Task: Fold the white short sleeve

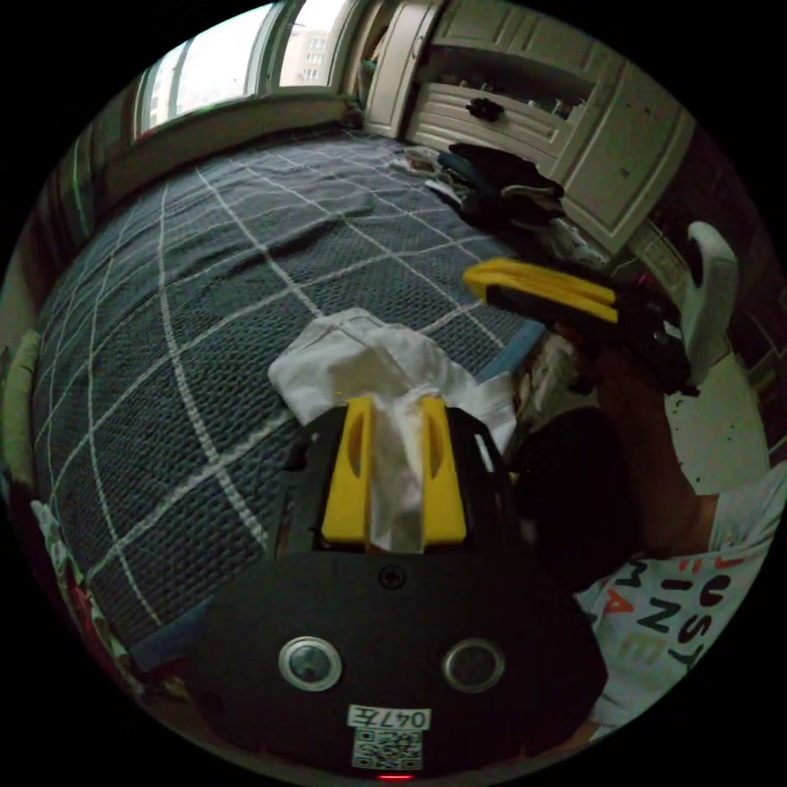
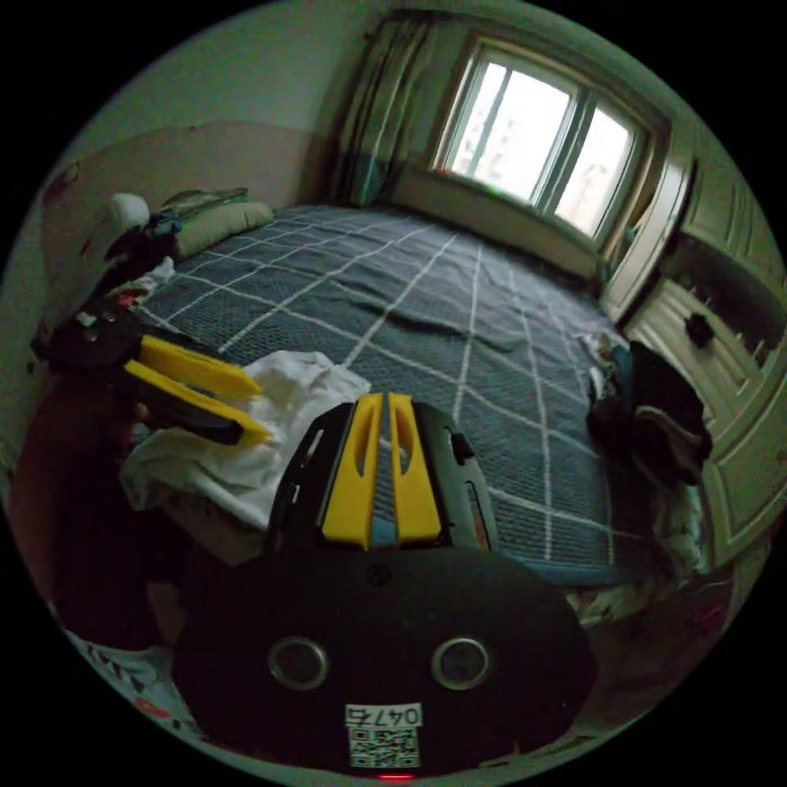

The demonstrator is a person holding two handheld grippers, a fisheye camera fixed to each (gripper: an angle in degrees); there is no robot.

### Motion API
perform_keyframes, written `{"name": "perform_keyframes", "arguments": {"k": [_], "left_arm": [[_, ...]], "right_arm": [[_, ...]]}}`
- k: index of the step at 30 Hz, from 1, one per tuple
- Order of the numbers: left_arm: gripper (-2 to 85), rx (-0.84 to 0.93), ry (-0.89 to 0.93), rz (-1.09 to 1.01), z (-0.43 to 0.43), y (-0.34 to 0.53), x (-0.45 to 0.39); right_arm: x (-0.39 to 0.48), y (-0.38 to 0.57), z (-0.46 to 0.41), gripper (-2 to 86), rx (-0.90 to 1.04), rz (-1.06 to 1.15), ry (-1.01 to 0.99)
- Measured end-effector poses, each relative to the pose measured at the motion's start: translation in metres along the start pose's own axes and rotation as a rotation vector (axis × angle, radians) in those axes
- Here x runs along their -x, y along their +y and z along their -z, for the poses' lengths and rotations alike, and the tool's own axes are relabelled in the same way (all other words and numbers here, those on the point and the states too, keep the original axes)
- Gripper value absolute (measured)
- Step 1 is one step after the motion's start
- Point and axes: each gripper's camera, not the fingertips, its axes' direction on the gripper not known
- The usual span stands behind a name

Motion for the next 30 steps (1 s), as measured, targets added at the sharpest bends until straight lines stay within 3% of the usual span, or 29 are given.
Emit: {"name": "perform_keyframes", "arguments": {"k": [5,11,15,18,22,27,30], "left_arm": [[1.2,-0.025,0.088,0.036,0.024,0.017,0.026],[0.0,-0.147,0.195,0.172,0.063,0.047,0.065],[-0.5,-0.22,0.17,0.29,0.086,0.068,0.087],[-0.7,-0.295,0.098,0.381,0.111,0.085,0.1],[-0.4,-0.335,-0.158,0.505,0.145,0.108,0.106],[0.3,-0.438,-0.105,0.428,0.17,0.119,0.103],[0.4,-0.463,-0.251,0.504,0.187,0.128,0.101]], "right_arm": [[0.031,-0.012,-0.009,1.0,-0.016,0.079,-0.103],[0.052,-0.029,-0.028,1.8,0.065,0.071,-0.219],[0.066,-0.035,-0.034,2.2,0.092,0.066,-0.31],[0.075,-0.039,-0.038,3.0,0.113,0.07,-0.318],[0.088,-0.044,-0.047,4.6,0.176,0.081,-0.33],[0.099,-0.049,-0.051,5.6,0.218,0.08,-0.288],[0.1,-0.05,-0.051,6.2,0.214,0.049,-0.285]]}}
